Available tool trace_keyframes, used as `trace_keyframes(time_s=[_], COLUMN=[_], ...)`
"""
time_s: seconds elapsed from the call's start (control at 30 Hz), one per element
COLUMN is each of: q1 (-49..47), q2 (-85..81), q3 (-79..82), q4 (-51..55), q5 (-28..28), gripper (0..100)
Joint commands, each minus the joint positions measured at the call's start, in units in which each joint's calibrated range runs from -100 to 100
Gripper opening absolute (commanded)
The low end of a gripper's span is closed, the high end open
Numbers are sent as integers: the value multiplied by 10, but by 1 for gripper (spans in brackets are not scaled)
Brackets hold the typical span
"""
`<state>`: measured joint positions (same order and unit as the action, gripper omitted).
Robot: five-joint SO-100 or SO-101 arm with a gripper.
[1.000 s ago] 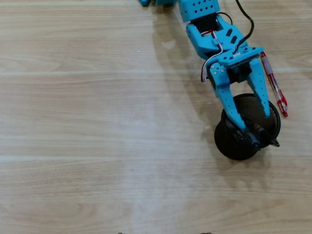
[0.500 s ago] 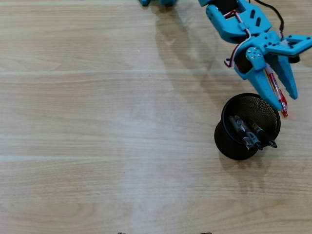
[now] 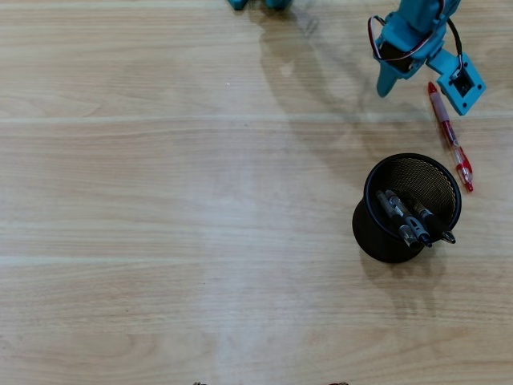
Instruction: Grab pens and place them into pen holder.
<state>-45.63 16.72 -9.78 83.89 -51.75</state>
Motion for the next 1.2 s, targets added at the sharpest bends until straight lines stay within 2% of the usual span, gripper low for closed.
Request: trace_keyframes(time_s=[0.0, 0.1, 0.23, 0.5, 0.67, 1.03, 1.1, 1.17], q1=[-26, -36, -52, -69, -72, -57, -57, -57], q2=[5, 14, 15, 77, 146, 189, 194, 198], q3=[-49, -97, -157, -134, -134, -135, -134, -134], q4=[6, 6, 5, -155, -226, -233, -233, -233], q5=[-46, -70, -118, -172, -172, -170, -170, -170], gripper=[15, 16, 26, 27, 27, 27, 25, 19])
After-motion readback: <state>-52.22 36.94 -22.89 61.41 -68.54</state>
